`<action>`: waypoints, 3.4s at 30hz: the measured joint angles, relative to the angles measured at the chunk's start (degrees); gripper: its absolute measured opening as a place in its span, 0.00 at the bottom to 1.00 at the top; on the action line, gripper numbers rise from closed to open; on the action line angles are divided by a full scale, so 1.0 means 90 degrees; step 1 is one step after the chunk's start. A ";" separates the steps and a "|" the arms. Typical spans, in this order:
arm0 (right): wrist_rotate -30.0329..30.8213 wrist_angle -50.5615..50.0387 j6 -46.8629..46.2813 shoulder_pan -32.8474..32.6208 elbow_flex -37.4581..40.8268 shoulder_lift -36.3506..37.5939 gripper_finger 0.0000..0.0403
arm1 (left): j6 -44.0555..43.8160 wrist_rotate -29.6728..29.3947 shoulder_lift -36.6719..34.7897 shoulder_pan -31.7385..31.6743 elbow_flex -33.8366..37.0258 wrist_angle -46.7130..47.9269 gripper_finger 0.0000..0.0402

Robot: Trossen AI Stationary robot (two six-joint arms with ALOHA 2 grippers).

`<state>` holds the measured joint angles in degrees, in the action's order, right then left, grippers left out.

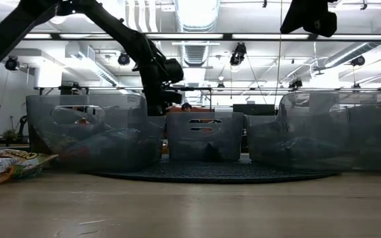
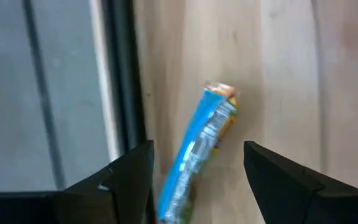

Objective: Pick and place Granola Bars by type
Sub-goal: Put the yellow granola bar into the bottom right black bin

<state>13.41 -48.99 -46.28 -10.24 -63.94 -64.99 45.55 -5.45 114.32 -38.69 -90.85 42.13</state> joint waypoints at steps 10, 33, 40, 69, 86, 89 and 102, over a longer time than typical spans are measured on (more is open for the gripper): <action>-0.0030 0.0005 -0.0022 0.0000 0.0024 0.0000 0.02 | 0.0059 0.0196 0.0252 -0.0078 0.0017 -0.0080 0.57; -0.0043 0.0002 -0.0022 0.0000 0.0061 0.0000 0.02 | -0.0236 0.0127 0.0775 -0.0370 0.0012 -0.0033 0.32; -0.0042 0.0002 -0.0002 0.0000 0.0070 0.0000 0.02 | -0.0426 -0.0033 0.0748 -0.0370 0.0014 0.0016 0.09; 0.0177 0.0281 0.0418 0.0000 0.0070 0.0650 0.02 | -0.3151 0.5041 -0.1693 0.1552 -0.2072 0.0818 0.07; 0.0634 0.0248 0.1344 0.0000 -0.0204 0.2074 0.02 | -0.4615 0.3322 -0.1731 0.3162 -0.2069 -0.0637 0.07; 0.0795 0.0154 0.1410 0.0000 -0.0204 0.2207 0.02 | -0.4877 0.3004 -0.1731 0.3291 -0.2069 -0.0883 0.07; 0.1032 -0.0159 0.1452 0.0000 -0.0204 0.2289 0.02 | -0.5766 0.2692 -0.1000 0.3737 -0.2055 -0.2333 0.07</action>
<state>22.70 -50.42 -33.21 -10.24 -65.78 -44.39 -6.35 18.78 105.32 -5.05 -109.34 21.13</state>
